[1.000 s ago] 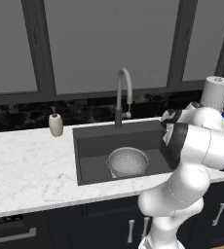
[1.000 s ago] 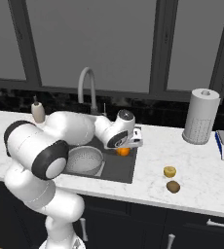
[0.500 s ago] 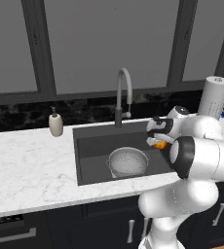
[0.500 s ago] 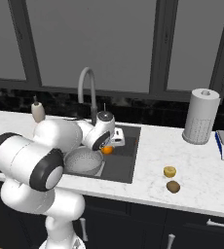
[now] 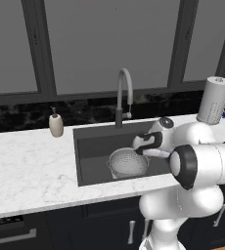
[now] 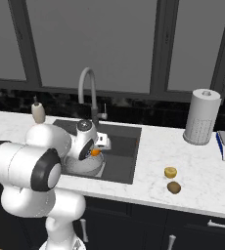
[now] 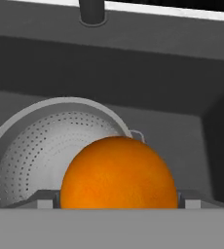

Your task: Put the colander in the sink, put the kiwi, orange, kiwi in the colander, and turn on the sink faucet and pour water over the colander.

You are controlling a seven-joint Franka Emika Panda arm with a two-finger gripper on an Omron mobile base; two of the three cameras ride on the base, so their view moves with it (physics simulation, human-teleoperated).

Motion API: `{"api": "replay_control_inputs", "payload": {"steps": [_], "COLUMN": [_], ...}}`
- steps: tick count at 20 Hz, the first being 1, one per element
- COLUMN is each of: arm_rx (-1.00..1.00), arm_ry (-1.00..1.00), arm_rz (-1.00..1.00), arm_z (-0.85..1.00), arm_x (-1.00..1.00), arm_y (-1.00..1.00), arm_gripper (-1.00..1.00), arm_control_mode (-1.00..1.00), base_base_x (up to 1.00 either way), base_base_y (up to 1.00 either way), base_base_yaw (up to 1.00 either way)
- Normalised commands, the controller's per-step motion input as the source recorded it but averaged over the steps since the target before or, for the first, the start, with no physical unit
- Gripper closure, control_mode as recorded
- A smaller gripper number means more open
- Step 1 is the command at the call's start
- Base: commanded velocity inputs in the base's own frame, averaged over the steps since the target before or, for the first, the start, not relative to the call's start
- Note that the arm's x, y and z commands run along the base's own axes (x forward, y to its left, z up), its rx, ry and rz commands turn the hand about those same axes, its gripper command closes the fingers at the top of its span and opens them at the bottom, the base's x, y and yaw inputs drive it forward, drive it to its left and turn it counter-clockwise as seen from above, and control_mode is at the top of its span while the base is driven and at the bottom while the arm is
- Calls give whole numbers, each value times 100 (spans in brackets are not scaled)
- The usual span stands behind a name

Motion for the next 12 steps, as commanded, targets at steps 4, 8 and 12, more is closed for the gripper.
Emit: {"api": "replay_control_inputs", "payload": {"steps": [4,8,12], "arm_rx": [1,0,6], "arm_ry": [-2,-1,0], "arm_rz": [-8,-6,-1], "arm_z": [-28,-15,-9], "arm_x": [0,5,2], "arm_y": [38,25,12], "arm_gripper": [100,100,100], "arm_control_mode": [-100,-100,-100], "base_base_x": [0,0,0], "base_base_y": [0,0,0], "base_base_yaw": [0,0,0]}}
